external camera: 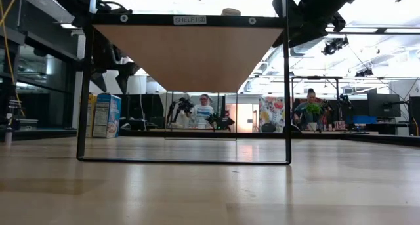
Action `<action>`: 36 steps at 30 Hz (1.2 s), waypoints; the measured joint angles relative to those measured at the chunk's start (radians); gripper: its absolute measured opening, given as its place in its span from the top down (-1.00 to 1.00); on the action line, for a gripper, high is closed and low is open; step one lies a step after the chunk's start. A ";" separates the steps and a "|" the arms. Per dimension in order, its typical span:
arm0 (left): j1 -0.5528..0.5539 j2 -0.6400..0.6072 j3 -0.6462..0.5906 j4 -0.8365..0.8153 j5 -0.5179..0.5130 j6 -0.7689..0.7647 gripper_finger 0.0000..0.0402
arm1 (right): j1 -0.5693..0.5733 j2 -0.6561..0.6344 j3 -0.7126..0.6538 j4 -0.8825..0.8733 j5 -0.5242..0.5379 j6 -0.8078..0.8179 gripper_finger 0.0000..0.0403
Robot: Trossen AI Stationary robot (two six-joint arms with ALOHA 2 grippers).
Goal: Stack cereal on shelf
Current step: Put the top blue cereal box on the shelf
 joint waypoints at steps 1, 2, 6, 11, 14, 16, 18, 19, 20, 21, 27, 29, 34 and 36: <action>0.004 0.006 0.000 -0.007 -0.007 -0.002 -0.52 | 0.000 0.000 0.000 0.002 0.000 0.000 -0.19; 0.009 0.012 0.000 -0.012 -0.007 -0.006 -0.52 | 0.000 0.000 0.000 0.001 -0.003 0.000 -0.19; 0.020 0.033 0.000 -0.008 -0.007 -0.015 -0.52 | 0.000 0.000 0.000 0.002 -0.005 0.000 -0.19; 0.020 0.060 0.000 -0.005 0.025 -0.016 -0.52 | 0.000 0.000 0.000 0.003 -0.005 0.000 -0.19; 0.020 0.060 0.000 0.007 0.039 -0.015 -0.52 | 0.000 0.000 0.000 0.003 -0.005 -0.001 -0.19; 0.020 0.060 0.000 0.011 0.033 -0.016 -0.52 | 0.000 0.000 0.000 0.003 -0.005 -0.001 -0.19; 0.024 0.060 0.000 0.008 0.026 -0.016 -0.52 | 0.000 0.000 0.000 0.006 -0.005 -0.001 -0.19; 0.026 0.060 0.000 0.008 0.025 -0.016 -0.52 | 0.000 -0.001 0.000 0.006 -0.005 -0.001 -0.19; 0.027 0.060 0.000 0.008 0.023 -0.016 -0.52 | 0.000 -0.001 0.000 0.006 -0.005 -0.001 -0.19; 0.028 0.060 0.000 0.008 0.022 -0.016 -0.52 | 0.000 -0.001 0.000 0.006 -0.005 -0.001 -0.19; 0.031 0.067 0.000 -0.007 0.016 -0.032 -0.52 | 0.000 -0.001 0.000 0.012 -0.005 0.000 -0.19; 0.031 0.080 0.000 -0.007 0.028 -0.032 -0.52 | 0.000 -0.001 0.000 0.017 -0.005 -0.001 -0.19; 0.031 0.137 0.000 -0.009 0.028 -0.028 -0.52 | 0.000 -0.001 0.000 0.023 0.001 -0.001 -0.19; 0.031 0.158 0.000 -0.007 0.023 -0.025 -0.52 | 0.000 -0.001 0.000 0.023 0.001 -0.001 -0.19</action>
